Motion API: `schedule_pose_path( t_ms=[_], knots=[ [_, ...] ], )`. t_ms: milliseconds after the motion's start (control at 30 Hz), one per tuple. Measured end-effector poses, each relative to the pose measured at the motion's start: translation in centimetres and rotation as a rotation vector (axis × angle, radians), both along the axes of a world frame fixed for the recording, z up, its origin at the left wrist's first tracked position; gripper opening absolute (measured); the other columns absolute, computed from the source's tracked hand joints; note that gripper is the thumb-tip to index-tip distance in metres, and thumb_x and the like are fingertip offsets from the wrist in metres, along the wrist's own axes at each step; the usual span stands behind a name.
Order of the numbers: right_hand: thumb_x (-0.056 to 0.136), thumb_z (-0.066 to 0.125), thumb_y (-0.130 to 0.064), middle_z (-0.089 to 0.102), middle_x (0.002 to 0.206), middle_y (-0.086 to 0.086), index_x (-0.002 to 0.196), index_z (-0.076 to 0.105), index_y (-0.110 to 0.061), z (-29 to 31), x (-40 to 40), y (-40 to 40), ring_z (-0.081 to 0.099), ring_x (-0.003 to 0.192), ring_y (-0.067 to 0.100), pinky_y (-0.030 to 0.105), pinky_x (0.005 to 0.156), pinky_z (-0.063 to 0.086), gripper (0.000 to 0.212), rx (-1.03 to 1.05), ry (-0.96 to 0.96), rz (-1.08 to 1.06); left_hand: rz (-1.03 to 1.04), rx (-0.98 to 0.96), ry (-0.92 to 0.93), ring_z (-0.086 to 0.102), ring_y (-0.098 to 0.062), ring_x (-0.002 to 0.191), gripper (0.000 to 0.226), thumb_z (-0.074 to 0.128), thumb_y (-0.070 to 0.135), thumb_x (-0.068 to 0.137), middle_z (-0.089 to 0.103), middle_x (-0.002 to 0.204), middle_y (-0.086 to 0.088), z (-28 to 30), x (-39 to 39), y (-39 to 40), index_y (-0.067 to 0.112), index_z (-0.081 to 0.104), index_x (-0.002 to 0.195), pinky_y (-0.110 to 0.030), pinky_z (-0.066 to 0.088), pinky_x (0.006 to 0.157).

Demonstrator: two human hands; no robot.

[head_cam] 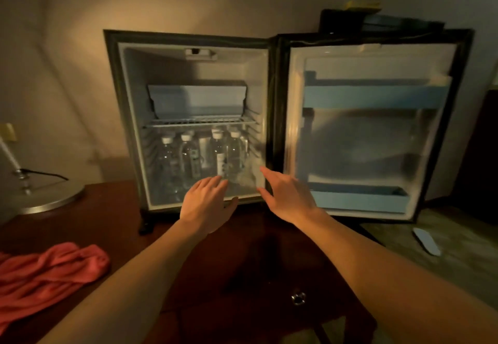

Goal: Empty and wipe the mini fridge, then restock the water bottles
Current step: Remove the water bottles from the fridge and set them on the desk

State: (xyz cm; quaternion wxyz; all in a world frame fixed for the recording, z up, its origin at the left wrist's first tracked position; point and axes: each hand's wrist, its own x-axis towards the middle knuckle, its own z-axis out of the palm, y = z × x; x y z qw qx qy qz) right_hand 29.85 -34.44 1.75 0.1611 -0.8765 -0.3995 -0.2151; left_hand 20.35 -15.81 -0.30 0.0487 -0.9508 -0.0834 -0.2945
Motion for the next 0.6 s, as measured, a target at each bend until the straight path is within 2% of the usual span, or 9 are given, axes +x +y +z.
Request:
schedule_pose_path(
  t_ms=[67, 200, 267, 433, 533, 600],
  knots=[
    [0.100, 0.048, -0.039, 0.054, 0.140, 0.002, 0.152, 0.029, -0.022, 0.1, -0.1, 2.1, 0.056, 0.120, 0.027, 0.041, 0.091, 0.050, 0.058, 0.005, 0.014, 0.019, 0.025, -0.021, 0.000, 0.054, -0.018, 0.124, 0.051, 0.049, 0.055, 0.093, 0.060, 0.132, 0.003, -0.2, -0.4, 2.0, 0.021, 0.057, 0.130, -0.033, 0.041, 0.103],
    [0.099, 0.050, -0.038, 0.043, 0.150, 0.002, 0.152, 0.028, -0.019, -0.6, 0.8, 5.6, 0.045, 0.133, 0.025, 0.039, 0.105, 0.043, 0.061, -0.012, 0.136, 0.026, 0.056, -0.055, 0.006, 0.051, -0.018, 0.127, 0.053, 0.048, 0.054, 0.094, 0.056, 0.137, 0.004, -0.7, -0.6, 4.9, 0.021, 0.053, 0.136, -0.033, 0.042, 0.104],
    [0.099, 0.051, -0.039, 0.042, 0.150, 0.003, 0.151, 0.030, -0.018, -1.1, 1.8, 7.0, 0.043, 0.134, 0.025, 0.037, 0.105, 0.040, 0.060, -0.018, 0.200, -0.003, 0.068, -0.062, 0.034, 0.047, -0.017, 0.131, 0.058, 0.045, 0.056, 0.094, 0.051, 0.142, 0.004, -1.2, -0.3, 6.1, 0.021, 0.047, 0.141, -0.032, 0.040, 0.106],
    [0.093, 0.061, -0.038, 0.048, 0.143, 0.008, 0.154, 0.020, -0.017, -2.2, 5.1, 10.0, 0.053, 0.124, 0.028, 0.037, 0.096, 0.048, 0.076, 0.005, 0.368, -0.085, 0.075, -0.124, 0.069, 0.047, -0.016, 0.131, 0.061, 0.045, 0.056, 0.095, 0.049, 0.144, 0.003, -2.4, 1.3, 8.6, 0.021, 0.040, 0.146, -0.033, 0.044, 0.106],
    [0.085, 0.068, -0.039, 0.054, 0.136, 0.006, 0.151, 0.020, -0.023, -2.8, 7.7, 11.8, 0.062, 0.107, 0.024, 0.036, 0.081, 0.056, 0.083, 0.089, 0.462, -0.094, 0.065, -0.179, 0.061, 0.050, -0.016, 0.127, 0.059, 0.048, 0.054, 0.095, 0.050, 0.143, 0.003, -2.9, 2.7, 9.3, 0.021, 0.041, 0.144, -0.031, 0.047, 0.099],
    [0.083, 0.069, -0.036, 0.054, 0.136, 0.005, 0.151, 0.018, -0.023, -3.1, 9.4, 13.0, 0.062, 0.103, 0.024, 0.032, 0.070, 0.055, 0.086, 0.115, 0.496, -0.111, 0.064, -0.211, 0.059, 0.053, -0.016, 0.123, 0.060, 0.050, 0.053, 0.095, 0.051, 0.141, 0.002, -3.1, 3.7, 9.6, 0.021, 0.038, 0.144, -0.031, 0.048, 0.095]
  ],
)
